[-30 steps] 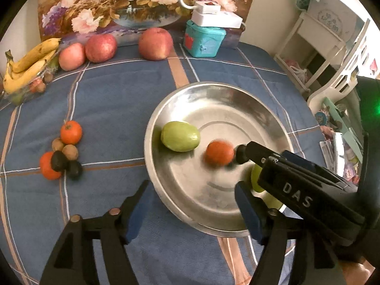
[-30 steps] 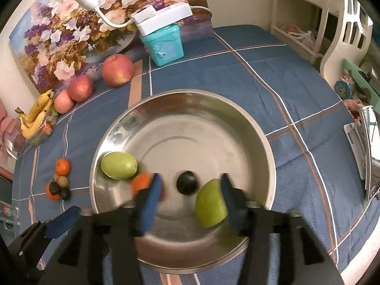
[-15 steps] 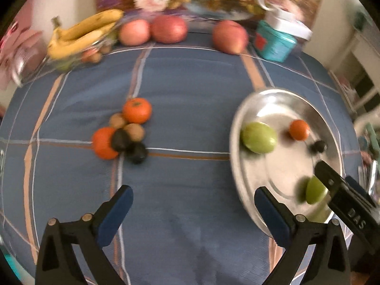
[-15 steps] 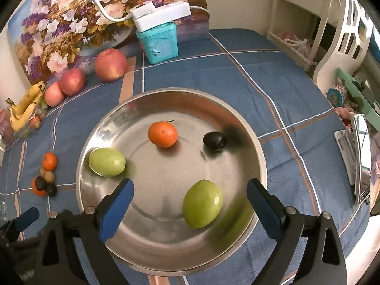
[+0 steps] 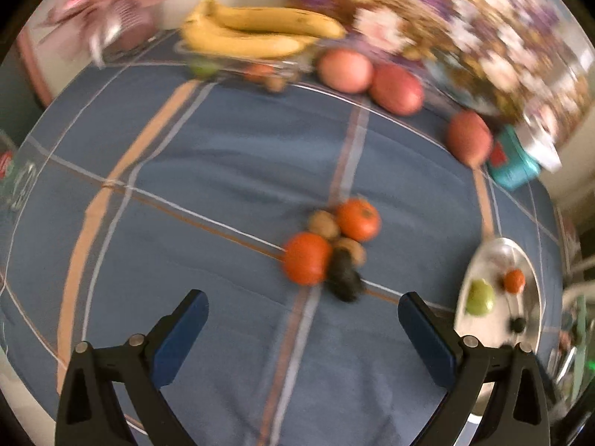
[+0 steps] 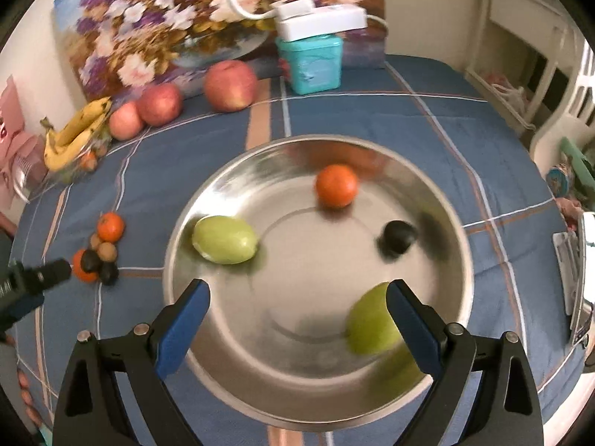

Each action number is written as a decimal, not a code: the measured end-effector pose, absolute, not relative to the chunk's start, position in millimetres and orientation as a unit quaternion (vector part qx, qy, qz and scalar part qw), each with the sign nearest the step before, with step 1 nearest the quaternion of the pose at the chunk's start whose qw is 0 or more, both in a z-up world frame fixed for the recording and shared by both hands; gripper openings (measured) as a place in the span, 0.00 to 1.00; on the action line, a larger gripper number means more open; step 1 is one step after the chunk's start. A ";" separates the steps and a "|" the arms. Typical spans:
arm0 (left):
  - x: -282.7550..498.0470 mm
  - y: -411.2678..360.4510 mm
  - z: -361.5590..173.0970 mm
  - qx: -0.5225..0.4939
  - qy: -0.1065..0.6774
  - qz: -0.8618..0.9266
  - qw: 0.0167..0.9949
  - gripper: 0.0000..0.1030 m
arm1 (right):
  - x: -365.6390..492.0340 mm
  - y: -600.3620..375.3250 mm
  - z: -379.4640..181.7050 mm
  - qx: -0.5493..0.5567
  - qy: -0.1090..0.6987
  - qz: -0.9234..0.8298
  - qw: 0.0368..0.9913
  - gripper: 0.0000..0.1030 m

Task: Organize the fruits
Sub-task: 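Grasp another orange tangerine with the left tool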

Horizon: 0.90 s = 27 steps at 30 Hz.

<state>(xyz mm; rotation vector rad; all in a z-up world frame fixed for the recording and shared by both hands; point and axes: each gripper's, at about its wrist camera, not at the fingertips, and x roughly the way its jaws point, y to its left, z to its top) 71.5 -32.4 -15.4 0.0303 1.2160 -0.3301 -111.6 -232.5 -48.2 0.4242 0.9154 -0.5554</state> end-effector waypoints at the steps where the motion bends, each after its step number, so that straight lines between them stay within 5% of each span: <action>1: 75.3 -25.4 -15.3 0.007 0.568 -0.145 0.810 1.00 | -109.0 -228.4 -49.6 0.198 0.437 -0.260 0.838 0.93; 12: 111.2 33.5 -18.5 -0.035 0.557 -0.086 0.825 1.00 | -60.8 -169.8 -41.6 0.179 0.450 -0.207 0.850 0.93; 27: 125.6 -4.3 -56.2 -0.061 0.600 -0.163 0.781 1.00 | -4.6 -154.1 -45.5 0.169 0.456 -0.215 0.847 0.93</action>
